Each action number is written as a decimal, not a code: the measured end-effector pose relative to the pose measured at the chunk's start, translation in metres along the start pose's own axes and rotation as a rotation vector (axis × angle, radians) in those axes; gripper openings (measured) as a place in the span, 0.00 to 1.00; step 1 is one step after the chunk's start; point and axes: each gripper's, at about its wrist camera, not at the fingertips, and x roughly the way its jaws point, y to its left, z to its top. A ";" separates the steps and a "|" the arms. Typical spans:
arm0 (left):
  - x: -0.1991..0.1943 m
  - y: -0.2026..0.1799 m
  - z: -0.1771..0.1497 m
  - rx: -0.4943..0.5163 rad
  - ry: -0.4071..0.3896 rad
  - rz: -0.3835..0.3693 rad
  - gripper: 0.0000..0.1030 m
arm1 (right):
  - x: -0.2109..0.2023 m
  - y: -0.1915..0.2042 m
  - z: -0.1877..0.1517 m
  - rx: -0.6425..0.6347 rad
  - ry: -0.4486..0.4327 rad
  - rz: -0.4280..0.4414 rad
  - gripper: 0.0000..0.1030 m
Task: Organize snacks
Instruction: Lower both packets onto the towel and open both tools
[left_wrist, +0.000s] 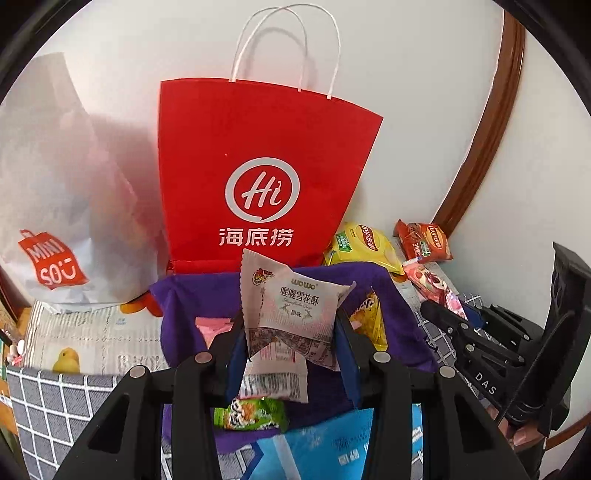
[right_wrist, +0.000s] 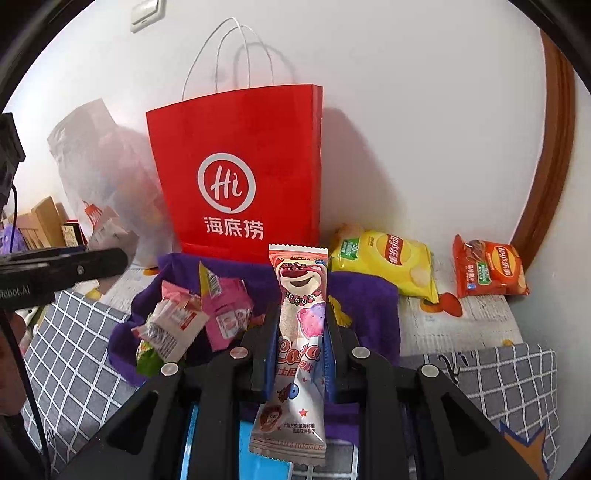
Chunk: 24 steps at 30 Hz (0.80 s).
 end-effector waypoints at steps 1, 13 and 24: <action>0.003 0.000 0.002 0.002 0.002 0.006 0.40 | 0.003 -0.001 0.003 -0.004 0.002 0.001 0.20; 0.031 0.028 0.006 -0.048 0.035 0.023 0.40 | 0.038 -0.007 0.017 -0.049 0.046 0.041 0.20; 0.066 0.039 -0.002 -0.065 0.107 0.044 0.40 | 0.073 0.000 0.005 -0.048 0.103 0.103 0.20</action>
